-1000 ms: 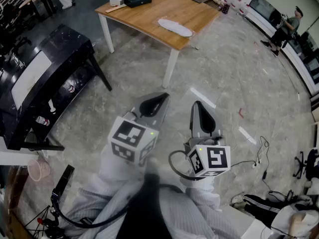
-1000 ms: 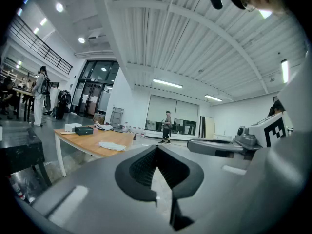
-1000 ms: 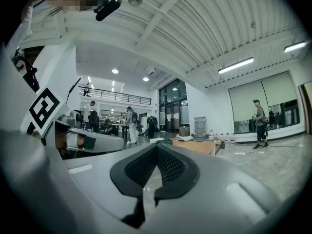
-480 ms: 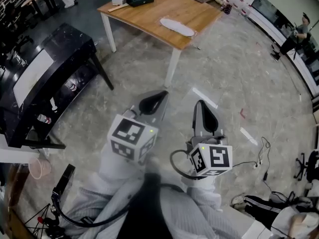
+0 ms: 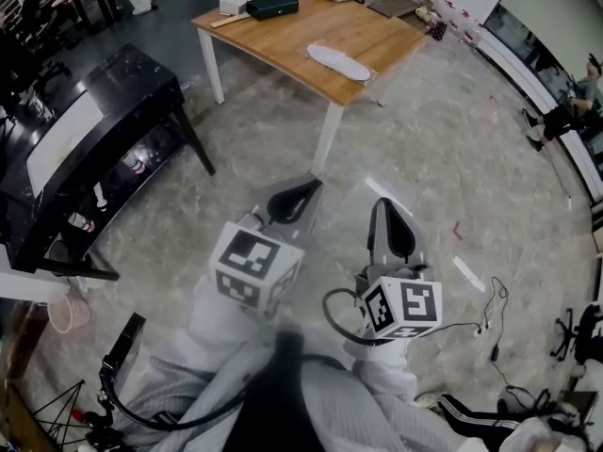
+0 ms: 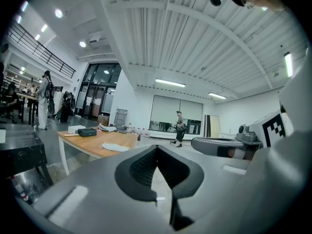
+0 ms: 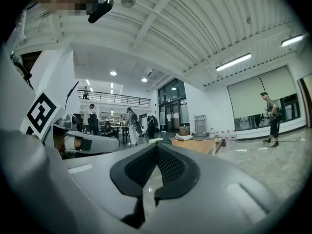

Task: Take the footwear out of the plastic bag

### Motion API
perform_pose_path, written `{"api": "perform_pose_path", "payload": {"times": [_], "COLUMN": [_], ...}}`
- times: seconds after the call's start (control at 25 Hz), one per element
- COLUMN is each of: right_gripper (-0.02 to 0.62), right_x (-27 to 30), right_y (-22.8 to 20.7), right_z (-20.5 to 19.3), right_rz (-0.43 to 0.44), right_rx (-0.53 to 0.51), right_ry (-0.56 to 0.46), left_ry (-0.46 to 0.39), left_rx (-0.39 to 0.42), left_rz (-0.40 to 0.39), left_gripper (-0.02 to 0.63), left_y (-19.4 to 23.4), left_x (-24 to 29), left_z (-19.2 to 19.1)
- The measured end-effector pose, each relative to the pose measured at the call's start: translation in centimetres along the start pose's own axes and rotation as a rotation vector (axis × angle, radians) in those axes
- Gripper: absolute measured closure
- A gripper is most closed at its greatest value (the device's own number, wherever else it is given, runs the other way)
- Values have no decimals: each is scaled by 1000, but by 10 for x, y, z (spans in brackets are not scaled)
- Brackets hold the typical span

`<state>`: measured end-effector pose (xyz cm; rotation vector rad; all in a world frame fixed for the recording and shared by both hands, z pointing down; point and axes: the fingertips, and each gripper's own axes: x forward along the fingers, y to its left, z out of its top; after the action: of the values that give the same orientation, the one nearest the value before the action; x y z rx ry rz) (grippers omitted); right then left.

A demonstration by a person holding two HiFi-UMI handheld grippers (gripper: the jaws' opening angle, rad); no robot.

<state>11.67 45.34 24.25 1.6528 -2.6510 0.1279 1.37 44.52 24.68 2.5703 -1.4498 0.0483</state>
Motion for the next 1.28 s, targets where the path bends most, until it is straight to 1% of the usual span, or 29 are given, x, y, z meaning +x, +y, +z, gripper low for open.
{"api": "perform_pose_path", "payload": {"times": [0.2,0.4,0.52,0.68,0.84,0.92,1.08,1.2,1.28], "right_gripper": [581,581,581,581,581,581,581,581,581], "right_x": [36,109,170,254,322,350,402,449,480], "right_y": [-16,-43,-60,-81,-105,-119,-158,-192,-214], "right_z": [-12,-17,-11,-7,-5,-9,-21,-29,-30], "right_rz": [8,12,-4,-41,-77,-90,-123,-138,-143], "right_rx": [29,45,52,66,79,84,108,112,105], "right_ry": [17,31,21,23,33,54,93,97,104], "left_ry": [22,25,34,52,61,77,121,123,120], "left_rx": [-17,2,16,15,11,4,3,9,-11], "left_rz": [14,29,17,-13,-35,-44,-74,-82,-79], "left_gripper": [604,604,604,604,604,604,604,604,604], "left_y": [28,83,124,184,234,254,279,303,323], "left_x": [31,88,134,199,261,290,354,412,449], "left_z": [-10,4,15,32,43,41,41,45,49]}}
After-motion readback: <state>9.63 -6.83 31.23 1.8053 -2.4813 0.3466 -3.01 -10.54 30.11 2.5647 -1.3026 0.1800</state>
